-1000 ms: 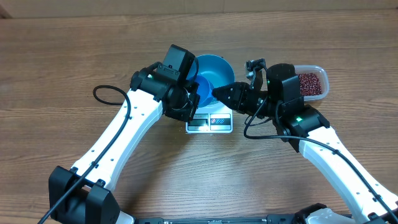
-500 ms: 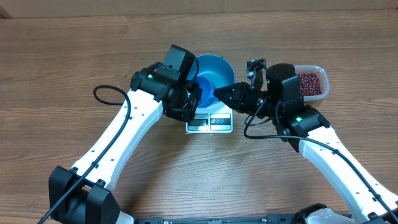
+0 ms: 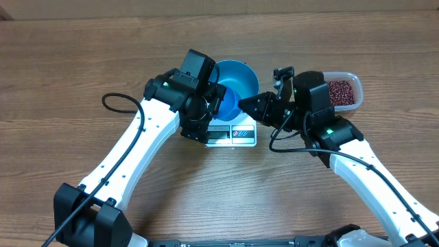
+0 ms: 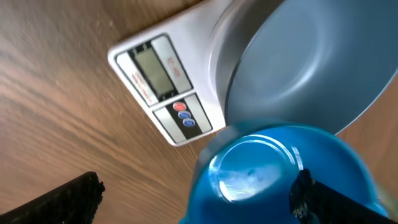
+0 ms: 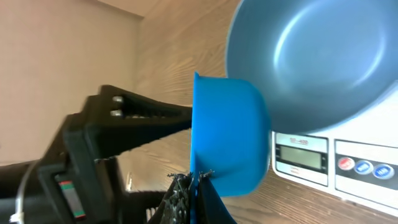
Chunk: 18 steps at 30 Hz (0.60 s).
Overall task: Scoop item into bowl and weigh 150g on scale
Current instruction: 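Bring the scoop over the scale and pass it to the right gripper, then carry the scoop with the right gripper toward the bean tub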
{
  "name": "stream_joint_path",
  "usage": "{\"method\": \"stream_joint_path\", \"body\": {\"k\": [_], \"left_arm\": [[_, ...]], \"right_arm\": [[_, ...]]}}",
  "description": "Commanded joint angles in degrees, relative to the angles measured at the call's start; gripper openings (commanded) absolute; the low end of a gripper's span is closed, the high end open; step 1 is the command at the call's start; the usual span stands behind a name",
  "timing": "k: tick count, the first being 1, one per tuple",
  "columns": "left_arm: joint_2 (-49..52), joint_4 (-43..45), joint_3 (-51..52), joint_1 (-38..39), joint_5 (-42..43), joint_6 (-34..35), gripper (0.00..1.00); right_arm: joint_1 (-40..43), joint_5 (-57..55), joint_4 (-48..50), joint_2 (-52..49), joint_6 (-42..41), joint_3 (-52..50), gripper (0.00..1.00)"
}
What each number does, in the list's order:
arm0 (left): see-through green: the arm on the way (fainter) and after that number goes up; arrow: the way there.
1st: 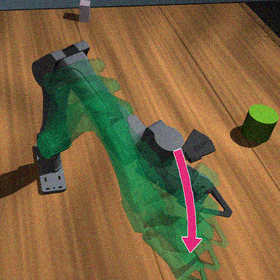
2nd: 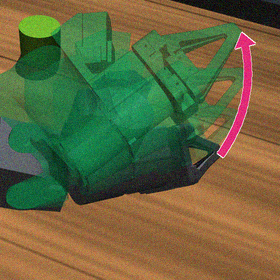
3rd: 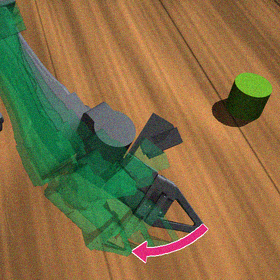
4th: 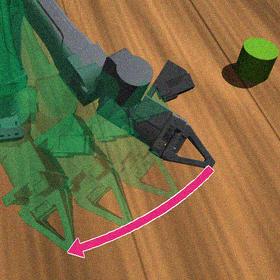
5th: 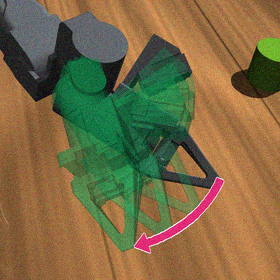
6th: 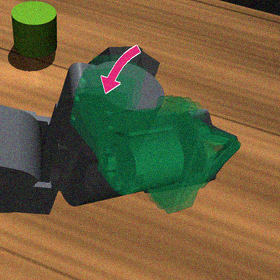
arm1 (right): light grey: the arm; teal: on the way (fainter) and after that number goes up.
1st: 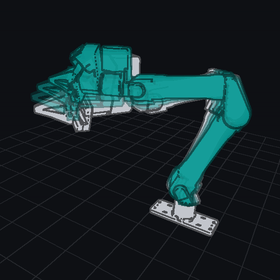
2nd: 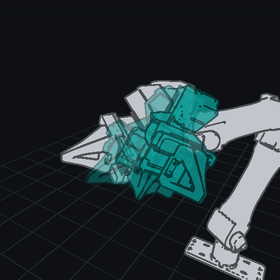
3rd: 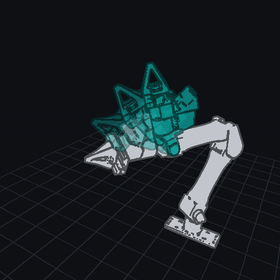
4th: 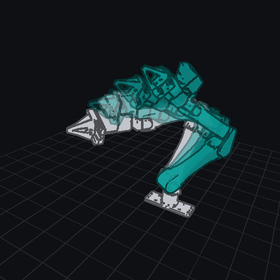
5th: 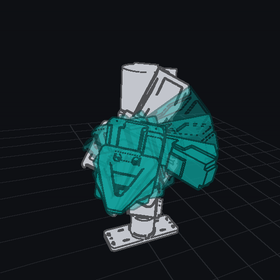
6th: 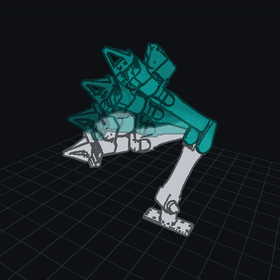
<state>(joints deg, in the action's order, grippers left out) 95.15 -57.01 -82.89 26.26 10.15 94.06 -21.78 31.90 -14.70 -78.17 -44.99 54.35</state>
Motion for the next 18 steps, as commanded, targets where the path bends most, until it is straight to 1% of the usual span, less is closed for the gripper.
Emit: {"method": "stream_joint_path", "body": {"k": [1,5,8,10,13,14,15,18], "left_arm": [[0.07,0.15,-0.61,-0.83,-3.08,-9.11,0.99],[0.00,0.55,-0.63,-3.06,-2.86,-17.79,0.99],[-0.04,0.79,-0.63,-5.14,-1.01,-25.88,1.00],[-0.04,1.79,-0.63,-6.43,1.51,-31.15,0.99],[-0.04,4.90,-0.63,-8.48,7.74,-43.34,0.99],[-0.04,5.68,-0.63,-8.94,9.42,-46.38,1.00],[-0.04,6.84,-0.63,-9.60,12.61,-51.98,1.00],[-0.04,8.66,-0.63,-10.38,17.42,-59.39,1.00]], "right_arm": [[1.16,-1.42,-0.96,-0.28,0.52,1.09,0.04],[3.43,-1.07,-2.89,-0.28,2.01,1.09,0.04],[5.18,0.85,-3.21,0.11,4.22,1.11,0.04],[6.12,1.22,-3.58,0.72,4.79,1.11,0.04],[8.13,1.44,-4.92,2.51,6.54,1.14,0.04],[8.63,1.36,-5.42,3.06,6.71,1.14,0.04],[9.86,1.36,-6.71,4.35,7.76,1.16,0.04],[12.04,1.40,-9.42,6.51,9.55,1.29,0.04]]}}
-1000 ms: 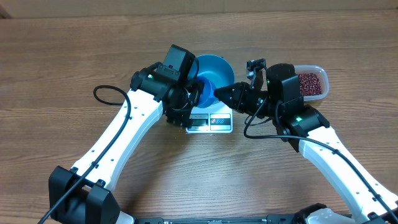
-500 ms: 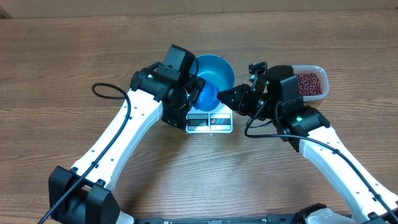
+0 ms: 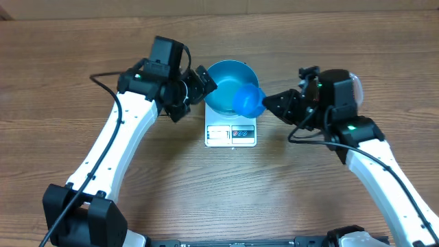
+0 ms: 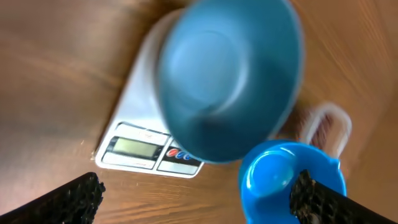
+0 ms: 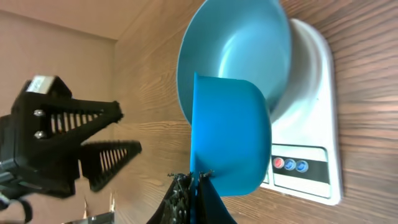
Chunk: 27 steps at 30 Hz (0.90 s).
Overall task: Scoop item into bowl and weigh 150g on scale
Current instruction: 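Carry the scoop with the right gripper toward the bean tub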
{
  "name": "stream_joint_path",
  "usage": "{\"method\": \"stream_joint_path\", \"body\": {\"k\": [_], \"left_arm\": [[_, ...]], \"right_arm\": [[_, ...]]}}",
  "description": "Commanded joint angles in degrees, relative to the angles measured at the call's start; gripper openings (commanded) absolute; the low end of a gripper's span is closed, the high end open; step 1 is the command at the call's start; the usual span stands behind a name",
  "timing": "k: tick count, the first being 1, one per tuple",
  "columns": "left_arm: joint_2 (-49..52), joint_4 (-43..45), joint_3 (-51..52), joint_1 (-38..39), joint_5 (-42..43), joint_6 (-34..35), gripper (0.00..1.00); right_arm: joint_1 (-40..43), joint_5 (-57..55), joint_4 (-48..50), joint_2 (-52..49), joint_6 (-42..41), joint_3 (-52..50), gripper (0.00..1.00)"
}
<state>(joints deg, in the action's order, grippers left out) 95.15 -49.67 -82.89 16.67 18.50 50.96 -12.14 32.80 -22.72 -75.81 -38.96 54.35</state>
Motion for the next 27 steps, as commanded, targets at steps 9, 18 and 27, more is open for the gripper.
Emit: {"method": "stream_joint_path", "body": {"k": [9,18,27], "left_arm": [[-0.57,4.90,-2.03,-0.98,15.82,-27.89,1.00],[-2.95,4.94,-4.74,-0.87,13.75,-30.45,1.00],[-3.02,5.05,-4.74,0.11,12.76,-30.42,0.99]], "right_arm": [[8.52,0.42,-15.87,7.82,12.98,7.02,0.04],[12.70,-2.03,-29.35,7.82,19.78,18.69,0.04],[16.00,-3.61,-33.97,7.85,20.83,20.13,0.04]]}}
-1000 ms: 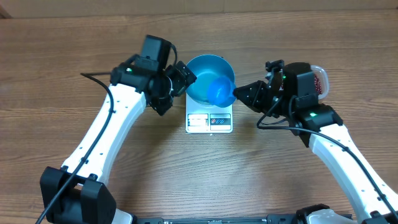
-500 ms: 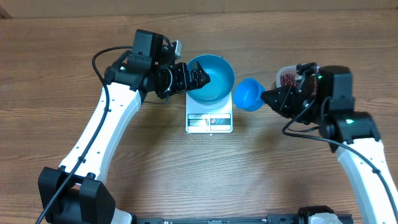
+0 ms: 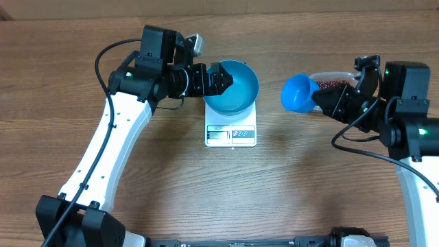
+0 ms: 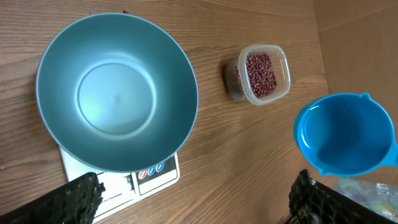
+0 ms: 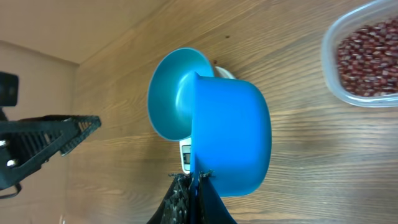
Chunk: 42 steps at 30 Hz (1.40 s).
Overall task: Scoop item into bowl and weigh 150g on scale
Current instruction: 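Carry the scoop with the right gripper toward the bean tub, then hold the scoop above the bean tub with the right gripper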
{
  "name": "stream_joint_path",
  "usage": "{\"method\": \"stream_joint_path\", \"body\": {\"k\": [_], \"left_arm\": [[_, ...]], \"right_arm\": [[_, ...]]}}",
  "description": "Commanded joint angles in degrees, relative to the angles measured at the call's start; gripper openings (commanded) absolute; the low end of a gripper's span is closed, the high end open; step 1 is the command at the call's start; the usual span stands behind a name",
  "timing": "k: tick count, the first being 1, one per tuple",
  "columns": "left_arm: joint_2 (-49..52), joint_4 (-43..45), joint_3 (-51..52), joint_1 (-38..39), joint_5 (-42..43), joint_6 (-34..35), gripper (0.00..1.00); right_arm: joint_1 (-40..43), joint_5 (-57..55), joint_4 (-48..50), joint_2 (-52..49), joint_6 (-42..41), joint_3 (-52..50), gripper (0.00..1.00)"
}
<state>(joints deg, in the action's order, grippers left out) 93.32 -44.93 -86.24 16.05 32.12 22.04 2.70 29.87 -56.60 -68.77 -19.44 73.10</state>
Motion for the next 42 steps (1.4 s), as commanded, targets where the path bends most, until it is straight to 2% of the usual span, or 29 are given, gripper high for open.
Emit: {"method": "stream_joint_path", "body": {"k": [1,10,15,23,42], "left_arm": [[-1.18,0.22,-1.38,1.20,-1.70,-1.49,0.99],[-1.07,1.95,-1.27,5.92,-2.80,-1.51,0.99],[-1.07,1.62,-1.27,7.61,-7.52,-1.51,1.00],[-1.07,1.88,-1.27,7.61,-10.03,-1.25,1.00],[-1.07,2.60,-1.27,7.61,-10.19,-1.27,1.00]], "right_arm": [[1.57,-0.70,-0.31,0.81,1.31,1.38,0.04],[2.86,0.85,-3.41,0.81,0.63,1.38,0.04],[2.86,0.81,-4.22,0.79,0.90,1.38,0.04],[2.86,-0.15,-2.69,0.79,1.75,1.38,0.04],[2.84,-6.58,1.68,0.79,3.30,1.38,0.04]]}}
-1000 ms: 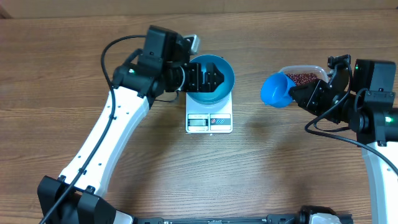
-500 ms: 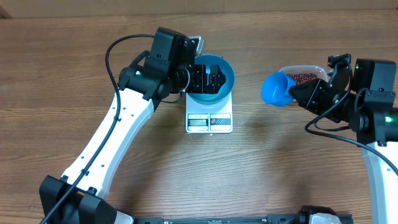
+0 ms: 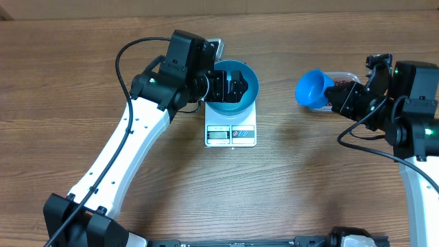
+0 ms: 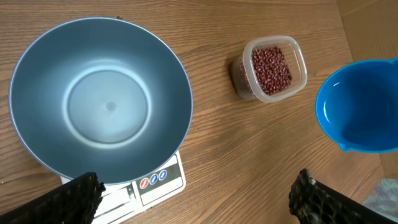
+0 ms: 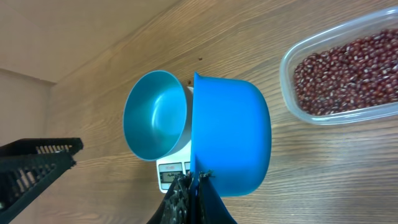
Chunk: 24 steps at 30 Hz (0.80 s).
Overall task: Scoop item into bowl and weigh 150g on scale
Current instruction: 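Hold the scoop above the bean tub with the right gripper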
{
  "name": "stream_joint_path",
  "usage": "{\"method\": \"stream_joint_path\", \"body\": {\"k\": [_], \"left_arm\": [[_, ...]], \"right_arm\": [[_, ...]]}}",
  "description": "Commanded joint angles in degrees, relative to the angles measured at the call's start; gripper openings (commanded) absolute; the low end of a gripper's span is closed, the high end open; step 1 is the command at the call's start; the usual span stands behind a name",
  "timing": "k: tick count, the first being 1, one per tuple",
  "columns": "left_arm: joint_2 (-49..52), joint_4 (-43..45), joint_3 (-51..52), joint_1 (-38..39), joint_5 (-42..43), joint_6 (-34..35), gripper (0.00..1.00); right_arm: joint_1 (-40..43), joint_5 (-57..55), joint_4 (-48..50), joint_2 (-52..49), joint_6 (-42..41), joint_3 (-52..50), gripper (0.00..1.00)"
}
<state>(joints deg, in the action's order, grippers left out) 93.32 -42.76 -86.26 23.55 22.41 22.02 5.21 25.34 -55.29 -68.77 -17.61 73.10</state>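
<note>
An empty blue bowl (image 3: 236, 88) sits on the white scale (image 3: 231, 134) at the table's middle. My left gripper (image 3: 232, 85) hovers open over the bowl with nothing between its fingers. A bright blue scoop (image 3: 312, 88) is held by its rim in my right gripper (image 3: 341, 96), which is shut on it, just left of the clear tub of red beans (image 3: 341, 79). The left wrist view shows the bowl (image 4: 99, 102), the bean tub (image 4: 269, 68) and the scoop (image 4: 364, 106). In the right wrist view the scoop (image 5: 233, 143) looks empty beside the beans (image 5: 345, 71).
Bare wooden tabletop (image 3: 137, 178) lies around the scale. A cardboard-coloured wall (image 5: 62, 31) stands behind the table. The scale's display and buttons (image 4: 152, 180) face the table's front.
My right gripper has carried the scoop a little further right, up to the bean tub. My left gripper has moved right, from the bowl's left rim to over the bowl.
Both grippers were crowded at the scale, the scoop held by my right gripper in front of the bowl. Then my left gripper stood left of the bowl and the scoop beside it. Later the scoop was near the bean tub, and now it is against it.
</note>
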Motion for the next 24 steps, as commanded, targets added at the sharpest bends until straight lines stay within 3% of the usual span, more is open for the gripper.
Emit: {"method": "stream_joint_path", "body": {"k": [1,24], "left_arm": [[-1.07,0.70,-1.25,0.11,-0.55,-1.25,1.00],[-1.07,3.23,-1.25,0.11,-0.57,-1.27,1.00]], "right_arm": [[0.35,-2.38,0.37,0.79,1.49,1.38,0.04],[0.35,-3.87,0.55,0.79,1.60,1.38,0.04]]}}
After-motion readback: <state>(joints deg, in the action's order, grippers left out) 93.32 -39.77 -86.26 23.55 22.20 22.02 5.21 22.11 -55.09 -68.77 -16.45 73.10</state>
